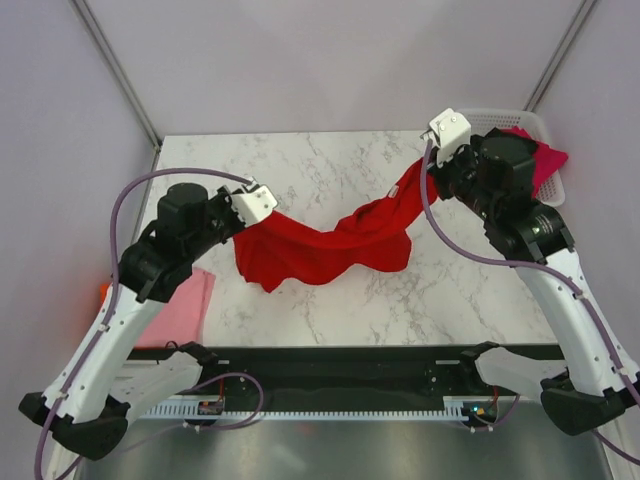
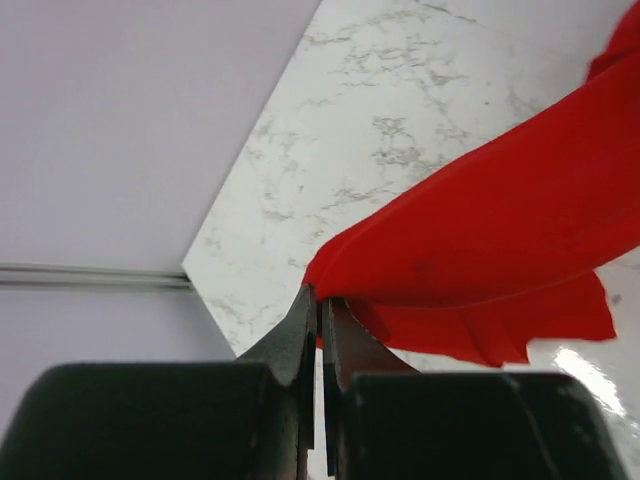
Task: Fold and stack the t-shirts
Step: Flatten the tshirt out
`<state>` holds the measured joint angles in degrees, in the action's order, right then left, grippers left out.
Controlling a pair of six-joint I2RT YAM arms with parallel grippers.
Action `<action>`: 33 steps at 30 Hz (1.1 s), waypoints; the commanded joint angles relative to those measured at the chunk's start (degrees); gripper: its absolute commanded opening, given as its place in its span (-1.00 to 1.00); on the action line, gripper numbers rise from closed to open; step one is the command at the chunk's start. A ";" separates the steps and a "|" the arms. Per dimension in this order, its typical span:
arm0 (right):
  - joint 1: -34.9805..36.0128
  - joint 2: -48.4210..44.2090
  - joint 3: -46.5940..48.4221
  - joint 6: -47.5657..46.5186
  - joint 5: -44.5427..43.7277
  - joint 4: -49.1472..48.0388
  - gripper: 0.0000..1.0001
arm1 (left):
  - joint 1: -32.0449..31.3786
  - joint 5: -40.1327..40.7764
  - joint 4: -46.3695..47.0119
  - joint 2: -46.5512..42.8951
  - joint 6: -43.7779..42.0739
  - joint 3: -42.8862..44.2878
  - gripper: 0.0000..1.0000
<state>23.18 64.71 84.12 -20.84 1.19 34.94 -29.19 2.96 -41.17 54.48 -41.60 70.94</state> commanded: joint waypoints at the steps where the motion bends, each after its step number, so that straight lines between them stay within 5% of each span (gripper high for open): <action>1: -0.15 4.62 -1.85 3.08 -5.40 -4.08 -1.00 | 1.67 5.12 12.06 6.65 -7.61 -4.14 -0.96; 6: -3.13 21.22 0.16 3.00 -5.06 -6.46 -1.00 | 12.04 -1.20 15.50 29.15 -3.22 6.30 -0.95; 8: -4.19 31.37 5.66 4.57 -4.71 -6.90 -0.96 | 12.49 1.51 15.77 41.63 -2.17 14.35 -0.54; 10: -5.95 41.75 13.05 6.77 -6.02 -3.75 -0.41 | 12.75 7.21 15.68 48.06 0.28 21.23 -0.02; 12: -8.14 46.89 26.32 11.49 -6.20 1.79 -0.22 | 12.75 10.12 14.11 53.09 4.50 29.76 0.13; 14: -8.94 46.22 26.64 11.53 -6.29 -0.55 -0.05 | 12.67 8.47 13.40 51.36 6.61 30.41 0.22; 21: -9.12 36.90 11.61 6.78 2.57 -1.28 -0.05 | 11.35 -4.00 8.66 46.50 3.64 17.58 0.15; 30: -9.03 37.42 7.73 5.81 10.58 0.39 -0.09 | 11.26 -7.54 -3.55 58.36 6.62 23.80 -0.35; 33: -9.12 38.30 8.87 5.20 10.59 0.57 -0.09 | 11.26 -6.22 -4.62 62.50 6.89 26.35 -0.32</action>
<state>14.15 102.52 91.94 -14.66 9.30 35.31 -18.06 -2.74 -42.00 114.83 -36.69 93.25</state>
